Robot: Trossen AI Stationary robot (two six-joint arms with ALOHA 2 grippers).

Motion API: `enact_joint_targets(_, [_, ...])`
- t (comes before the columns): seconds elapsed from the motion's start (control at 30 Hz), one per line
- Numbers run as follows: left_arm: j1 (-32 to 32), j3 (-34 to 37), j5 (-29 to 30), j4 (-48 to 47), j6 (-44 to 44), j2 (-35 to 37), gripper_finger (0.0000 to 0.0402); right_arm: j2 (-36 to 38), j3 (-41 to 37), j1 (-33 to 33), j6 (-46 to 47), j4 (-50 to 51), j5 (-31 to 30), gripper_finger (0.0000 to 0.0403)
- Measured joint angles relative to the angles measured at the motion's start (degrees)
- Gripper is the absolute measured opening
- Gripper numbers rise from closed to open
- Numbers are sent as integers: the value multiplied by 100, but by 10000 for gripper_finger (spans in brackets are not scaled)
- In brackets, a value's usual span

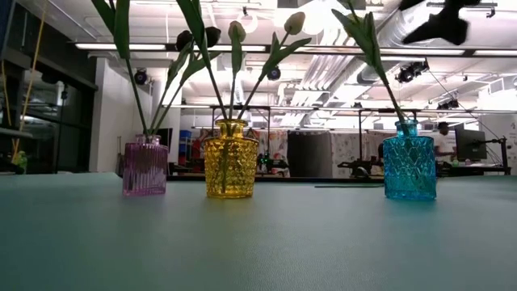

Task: Sort flowers into vase by color
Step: Put the yellow tulip into the blue vase

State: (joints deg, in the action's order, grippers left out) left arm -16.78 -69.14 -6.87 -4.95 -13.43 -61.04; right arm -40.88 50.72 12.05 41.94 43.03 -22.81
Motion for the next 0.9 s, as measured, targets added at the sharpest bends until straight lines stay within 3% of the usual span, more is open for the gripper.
enact_joint_targets(0.13, [0,0,0,2,2,0,231,0,483,0,1323,1579,104,305])
enact_joint_targets(0.33, [0,0,62,2,-71,0,231,11,325,-81,4579,3285,-1130,297])
enact_joint_targets(0.43, [0,0,348,2,-149,0,231,11,-197,-324,5995,3404,-1689,289])
enact_joint_targets(0.53, [0,0,800,2,-148,0,231,3,-851,-723,6970,3068,-1806,279])
enact_joint_targets(0.73, [-25,0,1830,111,-140,-13,231,-235,-1570,-1956,7174,1763,-1868,253])
enact_joint_targets(0.8, [-94,-2,2056,193,-138,-42,231,-370,-1631,-2512,6753,1366,-1843,247])
enact_joint_targets(0.9, [-291,-2,2077,222,-23,-93,231,-701,-1687,-3433,5947,619,-1331,244])
